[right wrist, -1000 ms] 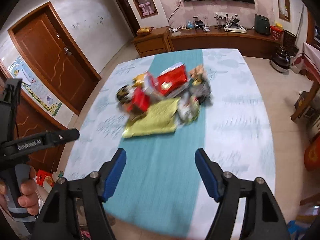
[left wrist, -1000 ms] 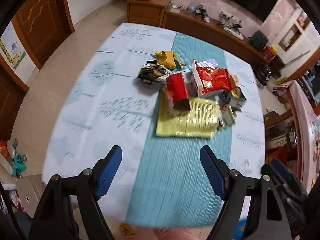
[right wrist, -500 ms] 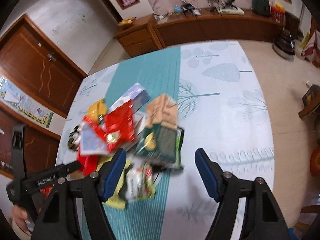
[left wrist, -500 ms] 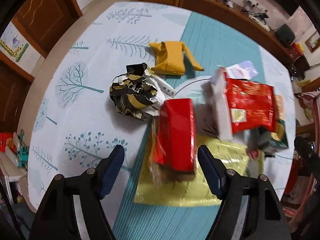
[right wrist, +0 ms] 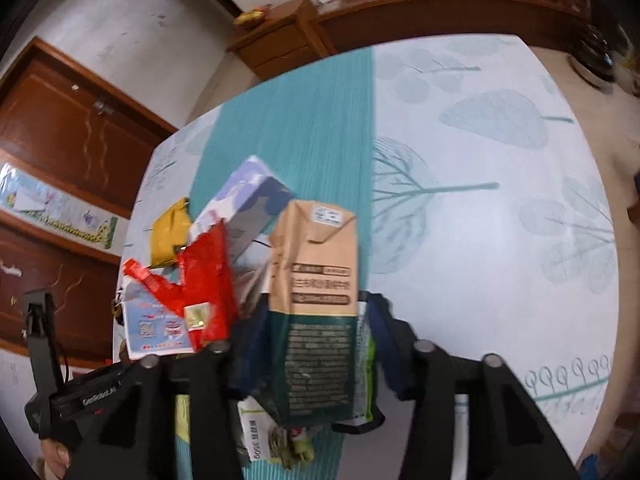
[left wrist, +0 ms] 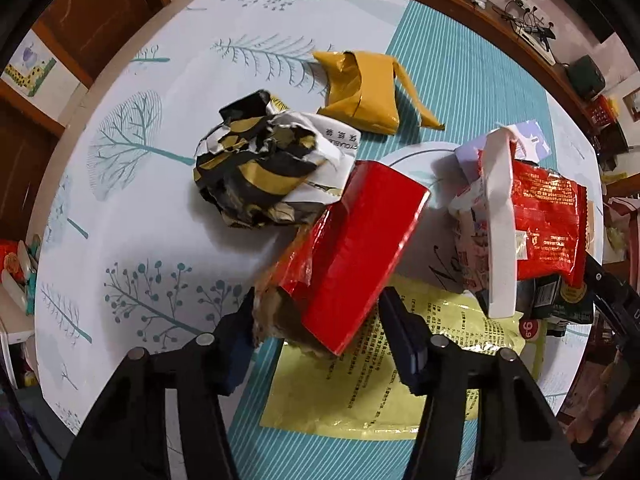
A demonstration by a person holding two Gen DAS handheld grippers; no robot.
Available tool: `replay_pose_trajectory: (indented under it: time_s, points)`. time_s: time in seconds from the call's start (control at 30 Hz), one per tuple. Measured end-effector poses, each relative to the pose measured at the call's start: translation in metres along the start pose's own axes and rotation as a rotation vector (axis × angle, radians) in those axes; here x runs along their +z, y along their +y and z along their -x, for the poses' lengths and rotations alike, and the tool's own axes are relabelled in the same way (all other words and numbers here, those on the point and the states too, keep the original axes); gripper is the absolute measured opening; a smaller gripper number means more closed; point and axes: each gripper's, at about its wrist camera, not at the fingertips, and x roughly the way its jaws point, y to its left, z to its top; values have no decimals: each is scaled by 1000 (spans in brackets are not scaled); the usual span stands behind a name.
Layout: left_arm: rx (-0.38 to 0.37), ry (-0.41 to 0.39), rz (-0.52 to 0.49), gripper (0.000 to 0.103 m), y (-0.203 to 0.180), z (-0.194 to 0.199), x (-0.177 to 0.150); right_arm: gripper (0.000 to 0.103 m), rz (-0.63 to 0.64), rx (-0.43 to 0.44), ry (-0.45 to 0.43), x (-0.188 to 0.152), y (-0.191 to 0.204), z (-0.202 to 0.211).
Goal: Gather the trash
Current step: 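Grasp the red box with the left tool while the right tool grasps the milk carton, then lift the red box and milk carton off the table with both tools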
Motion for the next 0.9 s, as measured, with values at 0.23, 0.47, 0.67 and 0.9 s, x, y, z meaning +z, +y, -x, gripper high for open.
replay_pose_trajectory:
  time_s: [0.23,0.47,0.67,0.9]
  points:
    - [-1,-70,-37,43,-10,25,-9,40,-4,41,-49,-8,3,26]
    - [-55,-120,-54,35,-2,60,-33,40,-33,75,-100,-34,6,67]
    - [-99,-170,-96,35,6,103,-64,40,-75,117,-131,-75,16,104]
    - [-173,-212,-199,35,34,158,-133,40,-87,131,-138,-149,50,139]
